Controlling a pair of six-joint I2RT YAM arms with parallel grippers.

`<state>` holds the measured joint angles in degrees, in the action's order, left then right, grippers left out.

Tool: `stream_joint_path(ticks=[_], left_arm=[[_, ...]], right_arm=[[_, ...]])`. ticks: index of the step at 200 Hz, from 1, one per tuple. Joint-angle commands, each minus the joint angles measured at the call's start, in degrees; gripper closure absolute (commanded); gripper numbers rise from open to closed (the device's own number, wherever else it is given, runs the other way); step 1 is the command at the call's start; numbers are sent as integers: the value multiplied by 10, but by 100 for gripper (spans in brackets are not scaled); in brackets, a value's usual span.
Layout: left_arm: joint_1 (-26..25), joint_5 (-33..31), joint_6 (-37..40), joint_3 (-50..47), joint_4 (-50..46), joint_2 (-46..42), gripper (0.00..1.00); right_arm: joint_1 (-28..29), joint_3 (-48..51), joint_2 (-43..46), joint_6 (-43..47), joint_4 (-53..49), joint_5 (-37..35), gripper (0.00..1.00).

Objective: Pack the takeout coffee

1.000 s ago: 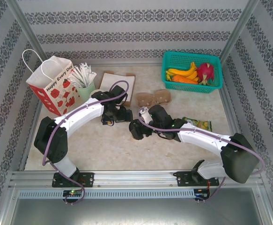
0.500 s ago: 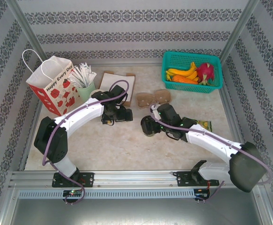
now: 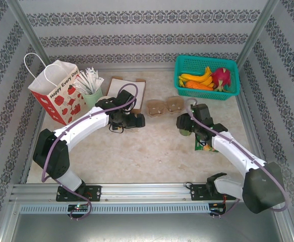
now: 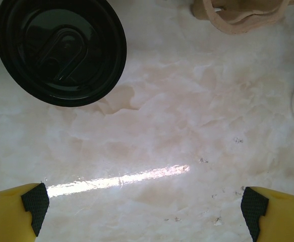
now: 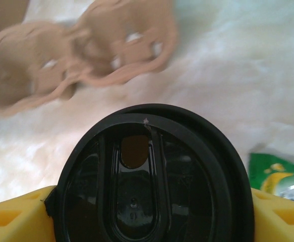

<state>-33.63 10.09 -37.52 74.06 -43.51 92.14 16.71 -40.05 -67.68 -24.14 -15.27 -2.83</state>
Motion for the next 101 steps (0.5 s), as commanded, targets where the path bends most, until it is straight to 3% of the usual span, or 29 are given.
stream_joint_path(ticks=[1, 33, 101], left_arm=[[0, 2, 14, -6, 17, -15, 0], [0, 3, 15, -9, 22, -16, 1], [0, -10, 10, -23, 23, -35, 1]], right_arm=[[-57, 3, -32, -4, 43, -16, 20], [-100, -48, -104, 18, 91, -5, 19], [-108, -186, -258, 18, 126, 0, 16]])
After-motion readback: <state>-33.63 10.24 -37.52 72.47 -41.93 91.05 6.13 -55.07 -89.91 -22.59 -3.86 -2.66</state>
